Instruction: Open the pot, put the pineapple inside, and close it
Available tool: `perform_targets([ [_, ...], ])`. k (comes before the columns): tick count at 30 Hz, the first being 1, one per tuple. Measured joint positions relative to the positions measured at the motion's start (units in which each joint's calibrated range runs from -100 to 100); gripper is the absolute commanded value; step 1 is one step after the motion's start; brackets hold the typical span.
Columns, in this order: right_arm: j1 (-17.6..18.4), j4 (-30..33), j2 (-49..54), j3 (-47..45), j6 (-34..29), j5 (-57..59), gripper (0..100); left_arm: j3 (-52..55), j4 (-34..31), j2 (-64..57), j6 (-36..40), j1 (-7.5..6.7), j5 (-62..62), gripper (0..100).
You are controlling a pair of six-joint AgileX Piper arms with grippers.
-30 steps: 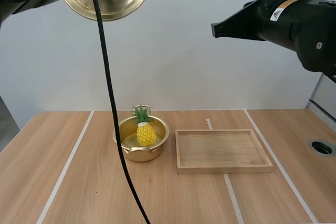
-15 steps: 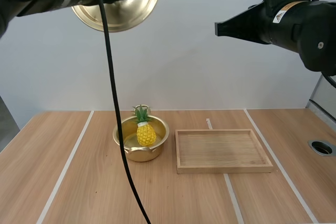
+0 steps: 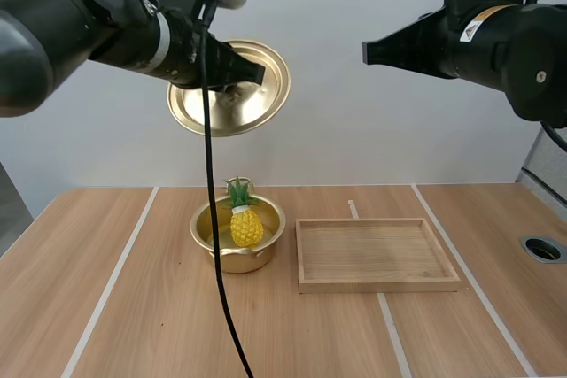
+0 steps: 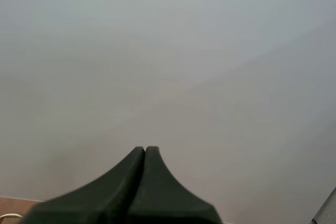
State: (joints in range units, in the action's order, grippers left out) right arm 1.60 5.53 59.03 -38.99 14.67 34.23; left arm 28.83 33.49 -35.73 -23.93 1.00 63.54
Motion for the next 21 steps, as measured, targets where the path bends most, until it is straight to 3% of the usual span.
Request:
perform_targets([
  [21, 0.0, 0.0, 0.0, 0.0, 0.0, 2.5, 0, 16.98, 4.58, 8.71, -12.98, 0.0, -4.94, 0],
])
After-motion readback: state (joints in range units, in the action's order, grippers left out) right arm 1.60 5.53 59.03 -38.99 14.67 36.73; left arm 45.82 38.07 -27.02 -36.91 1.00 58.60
